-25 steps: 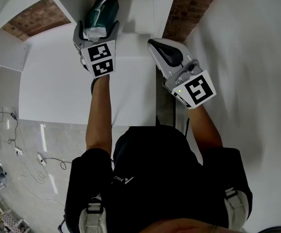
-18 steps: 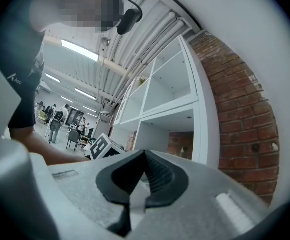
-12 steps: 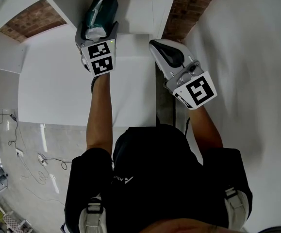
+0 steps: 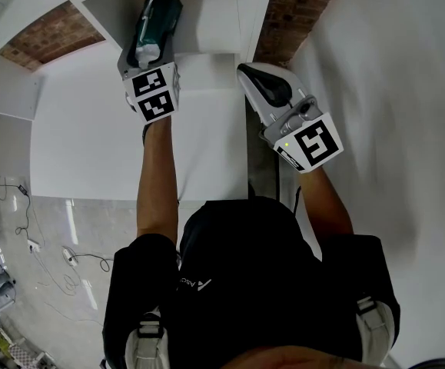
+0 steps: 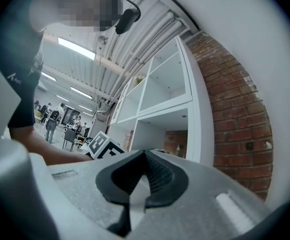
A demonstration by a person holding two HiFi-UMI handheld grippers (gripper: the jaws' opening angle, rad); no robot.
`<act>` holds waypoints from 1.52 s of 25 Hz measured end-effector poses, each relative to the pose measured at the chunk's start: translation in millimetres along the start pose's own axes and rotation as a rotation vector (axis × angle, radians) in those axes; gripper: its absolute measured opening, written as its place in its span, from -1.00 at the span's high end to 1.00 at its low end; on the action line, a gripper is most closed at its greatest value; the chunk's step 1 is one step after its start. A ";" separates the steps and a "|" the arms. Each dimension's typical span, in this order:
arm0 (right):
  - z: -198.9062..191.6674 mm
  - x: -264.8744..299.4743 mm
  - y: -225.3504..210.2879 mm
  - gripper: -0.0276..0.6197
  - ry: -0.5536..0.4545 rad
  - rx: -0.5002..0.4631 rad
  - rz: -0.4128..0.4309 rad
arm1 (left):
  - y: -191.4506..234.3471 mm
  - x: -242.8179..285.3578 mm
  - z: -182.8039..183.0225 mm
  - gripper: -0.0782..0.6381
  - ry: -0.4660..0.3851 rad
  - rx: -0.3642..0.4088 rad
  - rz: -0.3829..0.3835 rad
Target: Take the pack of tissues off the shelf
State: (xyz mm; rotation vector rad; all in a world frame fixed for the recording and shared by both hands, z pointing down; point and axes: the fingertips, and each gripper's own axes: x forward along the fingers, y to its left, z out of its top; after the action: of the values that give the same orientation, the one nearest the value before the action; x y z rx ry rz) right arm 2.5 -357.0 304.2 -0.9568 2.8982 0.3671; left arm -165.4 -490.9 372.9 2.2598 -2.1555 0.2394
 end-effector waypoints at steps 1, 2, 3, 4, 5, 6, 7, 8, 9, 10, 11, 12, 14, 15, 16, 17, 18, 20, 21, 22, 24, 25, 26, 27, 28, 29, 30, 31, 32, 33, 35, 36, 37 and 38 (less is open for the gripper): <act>0.4 -0.6 0.0 0.91 0.002 0.004 -0.003 | 0.5 -1.1 1.3 0.04 -0.008 -0.001 0.000; 0.7 -1.3 -0.4 0.91 0.000 0.002 -0.004 | 1.0 -2.4 2.8 0.04 -0.015 0.001 0.001; 0.9 -2.0 -0.9 0.91 -0.003 -0.004 -0.006 | 0.9 -3.8 4.4 0.05 -0.021 0.004 -0.001; 1.2 -2.6 -1.2 0.91 -0.005 -0.007 -0.008 | 0.0 -5.5 6.2 0.05 -0.027 0.005 -0.005; 1.6 -3.3 -1.4 0.91 -0.006 -0.007 -0.010 | -1.1 -7.2 8.1 0.06 -0.034 0.003 -0.010; 2.1 -3.9 -1.4 0.91 -0.007 -0.006 -0.012 | -1.8 -9.2 10.1 0.06 -0.044 0.002 -0.014; 2.8 -4.4 -1.3 0.91 -0.009 -0.004 -0.014 | -2.4 -12.1 12.6 0.06 -0.052 0.003 -0.018; 3.7 -4.8 -1.1 0.91 -0.011 -0.002 -0.016 | -3.2 -15.8 15.5 0.06 -0.059 0.005 -0.023; 4.9 -5.3 -1.1 0.91 -0.014 -0.001 -0.018 | -4.3 -20.3 18.9 0.06 -0.065 0.007 -0.030; 6.2 -6.0 -1.2 0.91 -0.017 0.002 -0.021 | -5.7 -25.1 22.9 0.06 -0.075 0.009 -0.037; 7.7 -7.0 -1.6 0.91 -0.021 0.005 -0.024 | -7.1 -30.2 27.0 0.06 -0.089 0.010 -0.045; 9.2 -8.2 -2.3 0.91 -0.025 0.009 -0.029 | -8.8 -35.7 31.0 0.06 -0.104 0.010 -0.054; 12.9 -11.2 -3.9 0.91 -0.036 0.016 -0.039 | -13.6 -48.7 37.7 0.06 -0.127 0.016 -0.073; 15.0 -12.8 -4.6 0.91 -0.042 0.018 -0.044 | -16.1 -55.8 40.2 0.06 -0.135 0.017 -0.083; 17.0 -14.5 -4.9 0.91 -0.047 0.020 -0.049 | -18.3 -63.2 42.1 0.06 -0.143 0.015 -0.093; 19.2 -16.1 -4.8 0.91 -0.052 0.021 -0.053 | -20.2 -70.8 44.1 0.06 -0.151 0.009 -0.103; 21.6 -17.7 -4.3 0.91 -0.058 0.021 -0.056 | -21.7 -78.7 46.2 0.06 -0.159 0.001 -0.112; 26.8 -20.8 -2.3 0.91 -0.068 0.024 -0.061 | -24.5 -95.3 51.7 0.06 -0.177 -0.017 -0.131; 29.3 -22.3 -1.1 0.91 -0.074 0.027 -0.063 | -26.1 -103.8 54.8 0.06 -0.187 -0.024 -0.142; 31.4 -23.8 0.4 0.91 -0.079 0.029 -0.064 | -27.7 -112.2 58.0 0.06 -0.198 -0.031 -0.152; 34.9 -26.6 4.1 0.91 -0.091 0.035 -0.066 | -31.0 -128.7 63.8 0.06 -0.221 -0.039 -0.173; 36.3 -28.0 6.1 0.91 -0.097 0.040 -0.068 | -32.6 -136.8 66.1 0.06 -0.231 -0.039 -0.183; 37.6 -29.4 8.1 0.91 -0.103 0.044 -0.070 | -34.0 -144.6 68.0 0.06 -0.241 -0.039 -0.192; 38.7 -30.8 10.2 0.91 -0.108 0.049 -0.072 | -35.3 -152.0 69.5 0.06 -0.249 -0.039 -0.200; 39.4 -32.3 12.2 0.91 -0.113 0.053 -0.073 | -36.4 -159.0 70.7 0.06 -0.256 -0.041 -0.208; 39.8 -33.9 14.2 0.91 -0.117 0.058 -0.074 | -37.3 -165.7 71.8 0.06 -0.263 -0.043 -0.214; 40.1 -35.8 16.0 0.91 -0.120 0.063 -0.076 | -38.0 -172.0 73.0 0.06 -0.271 -0.045 -0.218; 40.4 -37.8 17.8 0.91 -0.123 0.067 -0.078 | -38.4 -177.8 74.1 0.06 -0.277 -0.046 -0.220; 40.7 -39.6 19.5 0.91 -0.125 0.072 -0.080 | -38.8 -182.8 74.8 0.06 -0.281 -0.048 -0.222; 40.8 -41.2 20.9 0.91 -0.127 0.075 -0.081 | -39.1 -187.1 75.3 0.06 -0.282 -0.050 -0.223; 40.7 -44.0 23.7 0.91 -0.126 0.081 -0.083 | -39.7 -194.5 77.4 0.06 -0.278 -0.059 -0.224; 40.5 -45.3 25.0 0.91 -0.125 0.083 -0.084 | -40.0 -197.6 78.5 0.06 -0.276 -0.062 -0.225; 40.2 -46.5 26.3 0.91 -0.123 0.083 -0.084 | -40.2 -200.2 79.0 0.06 -0.275 -0.062 -0.228; 39.6 -47.7 27.5 0.91 -0.120 0.084 -0.084 | -40.5 -202.4 78.9 0.06 -0.275 -0.063 -0.230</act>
State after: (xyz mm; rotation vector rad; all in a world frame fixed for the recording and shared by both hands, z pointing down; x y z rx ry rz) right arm 24.0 -298.3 278.1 -1.0027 2.7329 0.2850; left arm -125.2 -296.8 275.3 2.6063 -1.9489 -0.1485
